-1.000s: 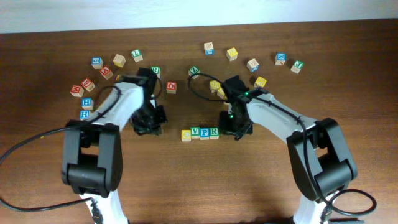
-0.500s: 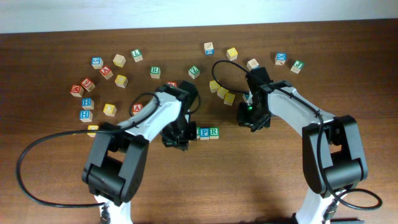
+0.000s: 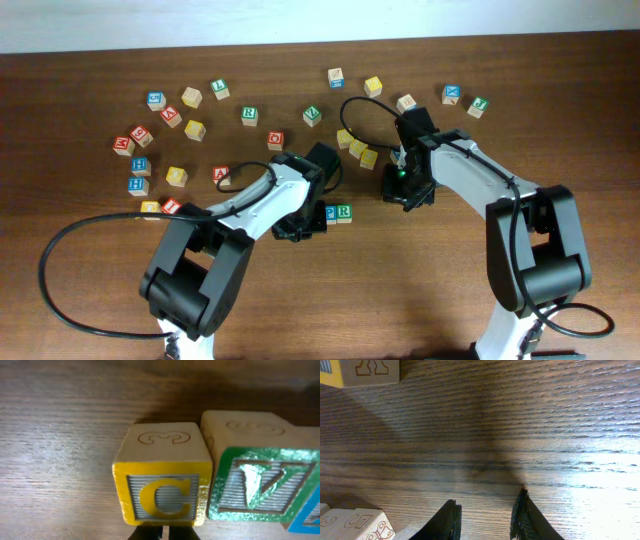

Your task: Spell out CVPR

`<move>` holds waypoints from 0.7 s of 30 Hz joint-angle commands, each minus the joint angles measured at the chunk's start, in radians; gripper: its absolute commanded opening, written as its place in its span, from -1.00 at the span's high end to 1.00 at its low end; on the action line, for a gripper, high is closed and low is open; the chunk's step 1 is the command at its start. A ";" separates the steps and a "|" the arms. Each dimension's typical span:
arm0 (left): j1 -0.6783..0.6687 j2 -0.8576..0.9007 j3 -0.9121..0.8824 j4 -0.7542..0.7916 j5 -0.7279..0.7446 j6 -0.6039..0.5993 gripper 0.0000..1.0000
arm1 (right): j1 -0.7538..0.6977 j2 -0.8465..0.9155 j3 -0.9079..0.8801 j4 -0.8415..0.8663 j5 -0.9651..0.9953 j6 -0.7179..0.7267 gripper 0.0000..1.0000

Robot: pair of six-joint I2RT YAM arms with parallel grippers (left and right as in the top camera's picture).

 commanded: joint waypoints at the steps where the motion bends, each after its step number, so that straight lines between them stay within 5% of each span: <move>1: 0.003 0.021 -0.015 0.026 -0.090 -0.018 1.00 | -0.009 0.026 -0.012 0.006 0.037 -0.006 0.44; 14: 0.003 -0.110 0.051 -0.097 -0.052 -0.006 1.00 | -0.008 0.026 -0.012 0.018 0.036 -0.025 0.44; 21: 0.122 -0.194 0.069 0.124 -0.126 0.006 1.00 | -0.007 0.026 -0.013 0.017 0.029 -0.025 0.44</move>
